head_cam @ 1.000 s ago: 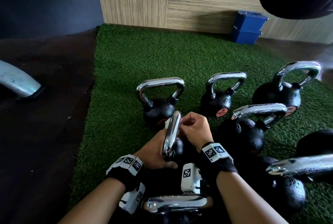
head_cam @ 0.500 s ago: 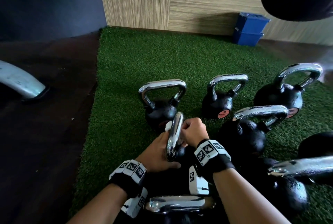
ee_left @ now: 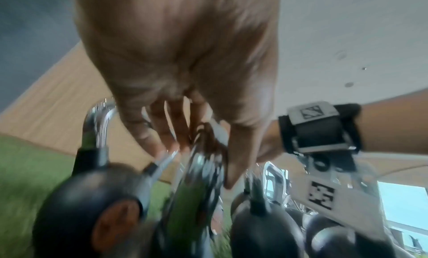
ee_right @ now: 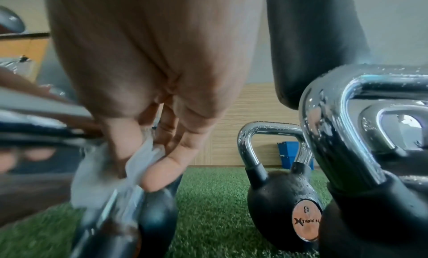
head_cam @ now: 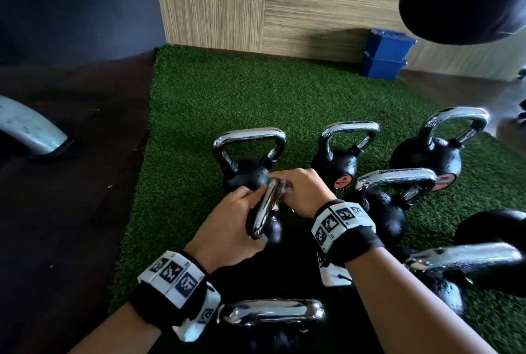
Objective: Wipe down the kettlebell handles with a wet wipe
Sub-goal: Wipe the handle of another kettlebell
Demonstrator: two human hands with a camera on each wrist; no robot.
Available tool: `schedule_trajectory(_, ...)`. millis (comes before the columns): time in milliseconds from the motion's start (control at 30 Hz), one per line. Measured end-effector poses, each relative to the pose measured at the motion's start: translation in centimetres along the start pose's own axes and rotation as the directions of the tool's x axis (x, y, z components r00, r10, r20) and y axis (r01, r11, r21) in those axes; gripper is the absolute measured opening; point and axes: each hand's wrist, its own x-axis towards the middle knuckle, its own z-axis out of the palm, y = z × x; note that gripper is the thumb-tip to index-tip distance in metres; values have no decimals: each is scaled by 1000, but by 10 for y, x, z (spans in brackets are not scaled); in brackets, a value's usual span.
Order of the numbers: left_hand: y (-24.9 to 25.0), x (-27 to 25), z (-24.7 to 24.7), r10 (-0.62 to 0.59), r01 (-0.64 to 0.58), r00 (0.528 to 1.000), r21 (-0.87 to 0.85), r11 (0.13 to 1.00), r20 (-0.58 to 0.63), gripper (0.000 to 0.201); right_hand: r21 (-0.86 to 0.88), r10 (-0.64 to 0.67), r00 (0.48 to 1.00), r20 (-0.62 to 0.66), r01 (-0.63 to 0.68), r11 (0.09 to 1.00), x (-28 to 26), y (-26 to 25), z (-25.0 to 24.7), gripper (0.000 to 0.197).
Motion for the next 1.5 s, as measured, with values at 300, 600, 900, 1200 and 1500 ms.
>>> schedule_trajectory(300, -21, 35, -44, -144, 46, 900, 239, 970, 412, 98, -144, 177, 980, 94, -162, 976, -27, -6, -18, 16)
schedule_trajectory(600, -34, 26, -45, -91, 60, 918, 93, 994, 385, 82, -148, 188, 964, 189, -161, 976, -37, -12, -27, 23)
schedule_trajectory(900, -130, 31, -24, -597, 566, 799, -429, 704, 74, 90, 270, 155, 984, 87, -173, 947, 20, -1, -82, 12)
schedule_trajectory(1200, -154, 96, 40, -519, 423, 853, -649, 632, 50, 47, 345, 140, 989, -49, -115, 931, 89, -10, -75, 30)
schedule_trajectory(1500, -188, 108, 33, -312, 290, 948, -556, 779, 57, 50, 87, -45, 966, -254, 69, 994, 120, -27, -59, 33)
